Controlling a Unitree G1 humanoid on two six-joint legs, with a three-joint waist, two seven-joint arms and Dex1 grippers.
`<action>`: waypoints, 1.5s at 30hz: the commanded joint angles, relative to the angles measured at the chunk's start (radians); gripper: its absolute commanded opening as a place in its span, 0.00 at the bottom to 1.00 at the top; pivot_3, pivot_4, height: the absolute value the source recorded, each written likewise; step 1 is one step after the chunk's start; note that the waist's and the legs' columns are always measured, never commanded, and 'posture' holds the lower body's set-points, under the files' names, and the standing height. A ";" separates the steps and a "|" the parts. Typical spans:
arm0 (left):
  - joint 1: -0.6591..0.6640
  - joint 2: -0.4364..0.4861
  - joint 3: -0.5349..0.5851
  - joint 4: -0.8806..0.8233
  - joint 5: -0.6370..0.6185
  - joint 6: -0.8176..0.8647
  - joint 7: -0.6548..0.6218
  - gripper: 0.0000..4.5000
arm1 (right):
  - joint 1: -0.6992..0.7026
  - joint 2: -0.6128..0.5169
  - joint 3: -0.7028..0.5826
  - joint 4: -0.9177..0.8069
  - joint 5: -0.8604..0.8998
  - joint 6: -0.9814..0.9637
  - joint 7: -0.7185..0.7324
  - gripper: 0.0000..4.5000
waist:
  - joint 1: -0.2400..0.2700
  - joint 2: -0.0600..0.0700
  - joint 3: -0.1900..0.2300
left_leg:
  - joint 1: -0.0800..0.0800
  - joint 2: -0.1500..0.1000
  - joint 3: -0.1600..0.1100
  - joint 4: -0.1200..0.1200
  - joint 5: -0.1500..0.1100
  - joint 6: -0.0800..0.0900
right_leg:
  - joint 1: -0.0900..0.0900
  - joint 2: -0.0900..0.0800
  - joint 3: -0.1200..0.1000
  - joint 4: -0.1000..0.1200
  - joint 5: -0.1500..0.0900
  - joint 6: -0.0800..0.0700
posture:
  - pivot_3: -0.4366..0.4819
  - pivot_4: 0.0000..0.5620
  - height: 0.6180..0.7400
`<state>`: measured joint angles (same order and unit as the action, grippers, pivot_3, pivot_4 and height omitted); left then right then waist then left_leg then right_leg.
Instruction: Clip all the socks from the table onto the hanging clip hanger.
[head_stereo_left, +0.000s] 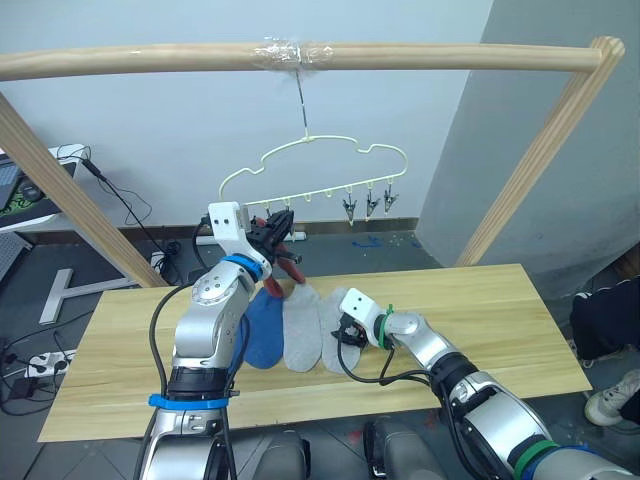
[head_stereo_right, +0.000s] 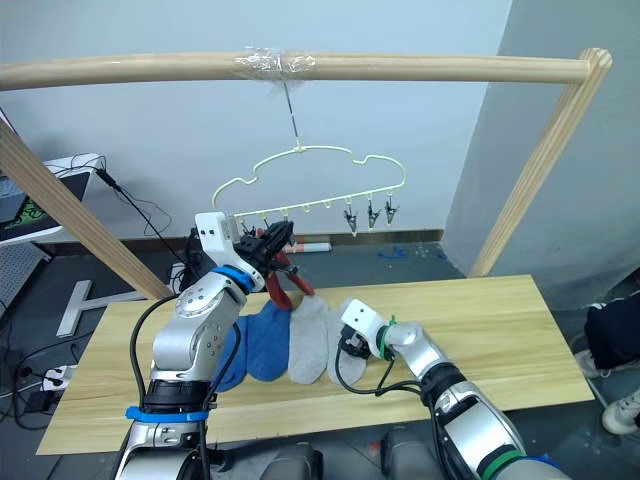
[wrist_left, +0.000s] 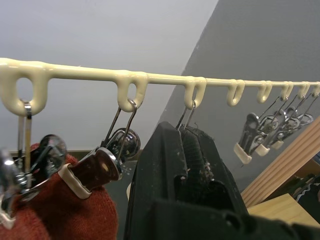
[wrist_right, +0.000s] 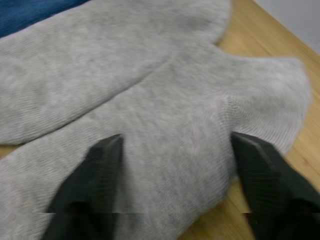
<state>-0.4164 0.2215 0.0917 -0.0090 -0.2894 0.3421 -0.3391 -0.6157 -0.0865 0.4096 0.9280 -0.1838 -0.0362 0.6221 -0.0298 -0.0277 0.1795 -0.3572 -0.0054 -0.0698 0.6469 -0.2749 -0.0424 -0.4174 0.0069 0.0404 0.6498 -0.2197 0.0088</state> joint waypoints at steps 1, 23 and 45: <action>0.016 0.011 -0.001 -0.014 0.006 0.015 0.001 0.00 | 0.032 -0.044 0.002 0.021 -0.027 0.004 0.029 0.40 | 0.001 0.000 0.000 | 0.002 0.000 0.000 0.000 0.000 0.000 | 0.002 0.000 0.000 0.000 0.000 0.000 | 0.56 0.28 1.00; -0.009 -0.020 0.145 -0.090 -0.385 0.405 -0.015 0.00 | 0.147 -0.288 -0.044 -0.555 -0.008 -0.379 0.113 0.00 | -0.008 0.000 0.000 | 0.011 0.000 -0.001 -0.001 0.000 0.000 | 0.011 0.005 -0.001 -0.003 -0.003 0.005 | 0.51 0.28 1.00; -0.022 -0.019 0.142 -0.096 -0.427 0.424 0.001 0.00 | 0.108 -0.220 -0.044 -0.655 0.035 -0.340 0.103 0.00 | -0.001 0.000 0.000 | 0.009 0.000 -0.001 -0.001 0.000 0.000 | 0.011 0.002 0.000 -0.005 -0.003 0.005 | 0.51 0.28 1.00</action>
<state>-0.4391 0.1998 0.2399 -0.0894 -0.7078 0.7561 -0.3400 -0.4896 -0.3178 0.3737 0.3035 -0.1723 -0.3736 0.7204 -0.0312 -0.0281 0.1800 -0.3479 -0.0056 -0.0713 0.6456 -0.2750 -0.0425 -0.4066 0.0088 0.0409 0.6451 -0.2231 0.0137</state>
